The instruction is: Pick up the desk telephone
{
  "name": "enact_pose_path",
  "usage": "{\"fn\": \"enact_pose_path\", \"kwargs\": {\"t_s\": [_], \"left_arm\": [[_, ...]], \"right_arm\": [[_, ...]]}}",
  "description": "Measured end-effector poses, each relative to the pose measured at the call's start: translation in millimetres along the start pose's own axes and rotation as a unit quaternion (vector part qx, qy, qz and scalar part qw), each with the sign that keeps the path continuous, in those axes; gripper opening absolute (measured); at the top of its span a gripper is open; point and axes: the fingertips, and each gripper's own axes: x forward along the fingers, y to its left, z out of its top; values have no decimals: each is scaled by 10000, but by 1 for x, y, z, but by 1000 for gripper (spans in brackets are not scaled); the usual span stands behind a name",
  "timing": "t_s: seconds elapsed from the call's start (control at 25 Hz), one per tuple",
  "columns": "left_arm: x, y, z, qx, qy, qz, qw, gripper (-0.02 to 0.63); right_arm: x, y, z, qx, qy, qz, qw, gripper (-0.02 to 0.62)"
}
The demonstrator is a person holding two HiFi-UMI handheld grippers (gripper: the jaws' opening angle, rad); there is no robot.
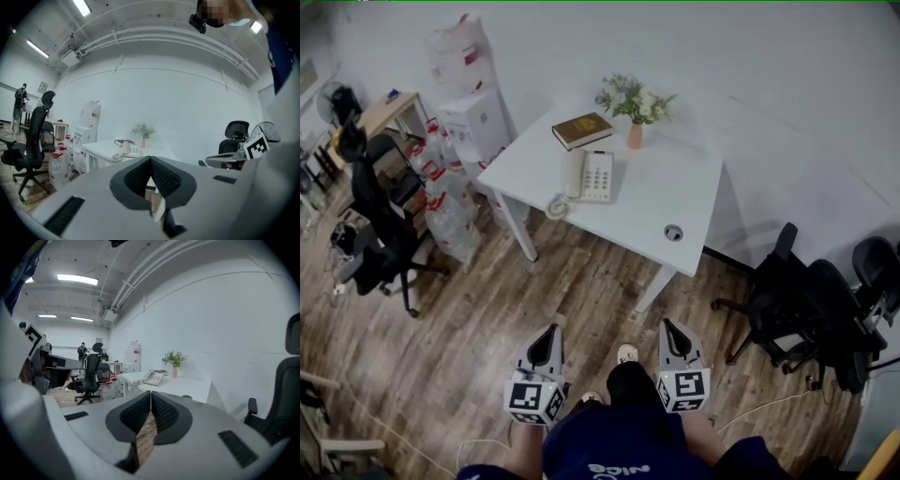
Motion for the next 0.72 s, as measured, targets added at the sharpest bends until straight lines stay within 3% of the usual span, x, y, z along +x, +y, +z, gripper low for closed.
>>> {"fn": "enact_pose_path", "kwargs": {"t_s": [0.72], "left_arm": [[137, 8, 38, 12, -174, 806, 9966, 17]], "right_arm": [[144, -88, 33, -149, -74, 884, 9959, 23]]}}
